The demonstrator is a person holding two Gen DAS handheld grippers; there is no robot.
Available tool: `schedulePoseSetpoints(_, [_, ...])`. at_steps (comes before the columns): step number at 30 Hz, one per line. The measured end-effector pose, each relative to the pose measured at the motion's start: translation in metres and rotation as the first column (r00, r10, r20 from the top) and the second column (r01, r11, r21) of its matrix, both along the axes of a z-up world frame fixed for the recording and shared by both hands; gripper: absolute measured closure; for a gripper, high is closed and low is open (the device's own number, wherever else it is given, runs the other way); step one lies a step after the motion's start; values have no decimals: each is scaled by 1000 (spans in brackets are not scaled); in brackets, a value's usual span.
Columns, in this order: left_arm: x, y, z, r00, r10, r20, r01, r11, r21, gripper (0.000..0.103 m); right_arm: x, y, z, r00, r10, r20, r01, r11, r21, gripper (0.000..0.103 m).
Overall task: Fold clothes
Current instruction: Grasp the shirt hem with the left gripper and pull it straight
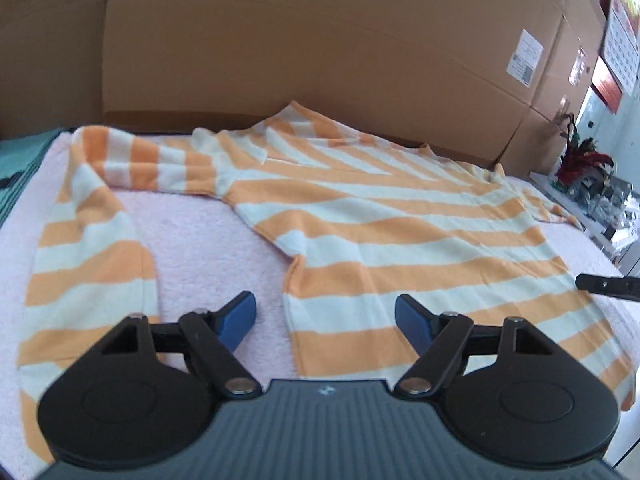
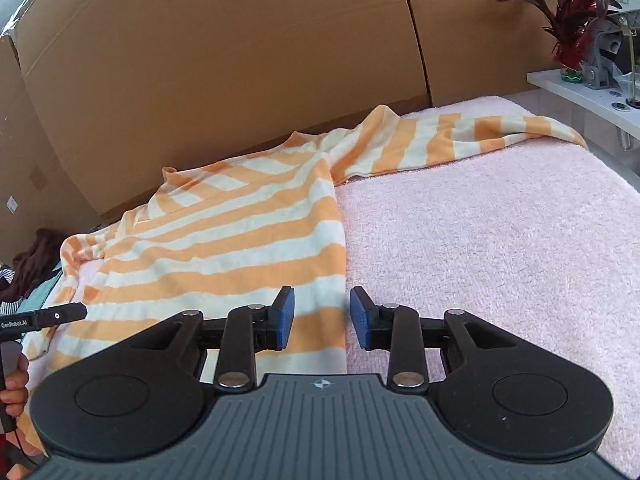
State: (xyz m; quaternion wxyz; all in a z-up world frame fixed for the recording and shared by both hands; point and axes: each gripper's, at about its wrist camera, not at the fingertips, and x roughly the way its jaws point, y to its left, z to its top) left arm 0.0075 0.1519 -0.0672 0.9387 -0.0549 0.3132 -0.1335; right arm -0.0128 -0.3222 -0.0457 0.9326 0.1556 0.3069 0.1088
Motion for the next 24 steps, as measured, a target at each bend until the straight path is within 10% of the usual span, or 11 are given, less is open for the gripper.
schedulePoseSetpoints(4, [-18,0,4,1000,-13,5,13,998,-60,93,-4,8,-3,1000,-9,16,9,1000,-3,89])
schedulePoseSetpoints(10, [-38,35,5,998,31,-55,-44,965,-257,103,-6,7,-3,1000,-8,26,6,998,57,97])
schedulePoseSetpoints(18, [-89,21,6,999,35,-27,-39,991,-131,100,-3,6,-5,1000,14,9,-14,998,63,90])
schedulePoseSetpoints(22, [-106,16,14,999,38,22,-38,999,-14,43,-15,-1,-1,999,53,-1,-53,996,76,74])
schedulePoseSetpoints(24, [-111,12,14,999,23,25,-24,999,43,41,-28,0,2,997,74,-2,-74,997,22,74])
